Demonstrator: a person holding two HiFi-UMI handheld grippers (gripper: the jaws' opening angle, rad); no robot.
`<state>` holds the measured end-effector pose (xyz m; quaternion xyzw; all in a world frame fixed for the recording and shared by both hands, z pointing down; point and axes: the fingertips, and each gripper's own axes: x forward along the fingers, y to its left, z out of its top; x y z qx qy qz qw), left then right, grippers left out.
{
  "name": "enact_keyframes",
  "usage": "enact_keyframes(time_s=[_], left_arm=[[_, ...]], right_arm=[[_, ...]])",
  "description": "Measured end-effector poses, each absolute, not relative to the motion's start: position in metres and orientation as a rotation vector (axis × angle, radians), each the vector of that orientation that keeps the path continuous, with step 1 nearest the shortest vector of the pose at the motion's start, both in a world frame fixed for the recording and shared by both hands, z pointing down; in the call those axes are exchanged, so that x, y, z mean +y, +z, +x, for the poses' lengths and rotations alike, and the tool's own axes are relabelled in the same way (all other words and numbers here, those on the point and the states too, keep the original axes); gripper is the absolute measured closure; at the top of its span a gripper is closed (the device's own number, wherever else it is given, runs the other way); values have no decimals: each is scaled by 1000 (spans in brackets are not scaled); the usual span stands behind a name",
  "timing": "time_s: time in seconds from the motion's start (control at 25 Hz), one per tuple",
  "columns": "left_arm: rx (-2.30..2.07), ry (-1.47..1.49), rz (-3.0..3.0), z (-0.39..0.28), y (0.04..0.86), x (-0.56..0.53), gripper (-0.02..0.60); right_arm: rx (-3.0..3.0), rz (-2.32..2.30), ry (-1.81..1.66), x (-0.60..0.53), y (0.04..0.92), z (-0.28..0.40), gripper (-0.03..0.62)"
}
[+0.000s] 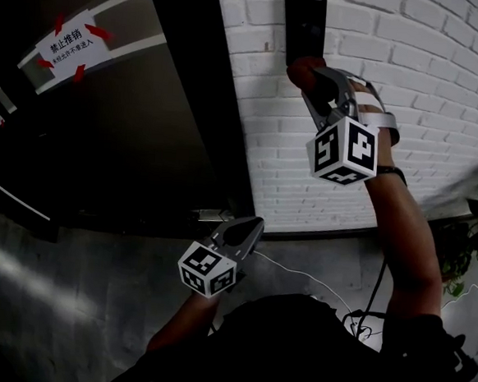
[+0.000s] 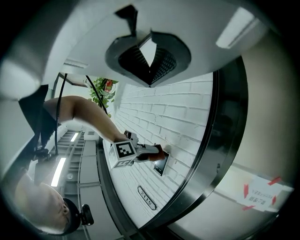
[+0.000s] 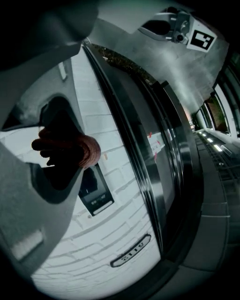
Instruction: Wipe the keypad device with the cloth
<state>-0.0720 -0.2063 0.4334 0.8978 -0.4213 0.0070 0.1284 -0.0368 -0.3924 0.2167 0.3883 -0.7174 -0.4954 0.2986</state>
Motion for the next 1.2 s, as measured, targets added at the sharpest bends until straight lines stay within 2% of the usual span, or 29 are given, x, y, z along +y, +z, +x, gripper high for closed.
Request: enact_keyframes(time_s=[0.56,1.2], left_arm=[[-1227,-5,2614,-72,434,-203,566],[-1219,-1,2607,-74,435,-205,566]], right_arm=[[-1788,1213,-1507,-405,89,-46,454],[-1766,1187,-1487,-422,99,-50,454]])
